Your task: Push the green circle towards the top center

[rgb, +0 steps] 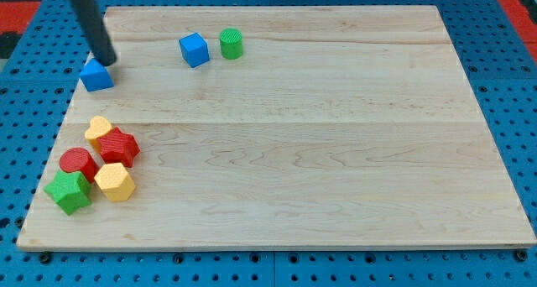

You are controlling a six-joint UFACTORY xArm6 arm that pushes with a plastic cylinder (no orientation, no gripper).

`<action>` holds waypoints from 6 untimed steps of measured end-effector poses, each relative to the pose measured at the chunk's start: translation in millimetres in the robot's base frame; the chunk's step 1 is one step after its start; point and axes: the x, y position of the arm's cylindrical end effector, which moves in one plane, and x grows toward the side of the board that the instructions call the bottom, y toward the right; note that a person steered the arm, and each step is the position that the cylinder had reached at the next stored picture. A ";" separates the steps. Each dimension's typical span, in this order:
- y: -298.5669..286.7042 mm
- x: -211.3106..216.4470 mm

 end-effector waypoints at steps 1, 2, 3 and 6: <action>8.7 40.9; 41.4 91.1; 72.7 110.8; 226.9 -66.9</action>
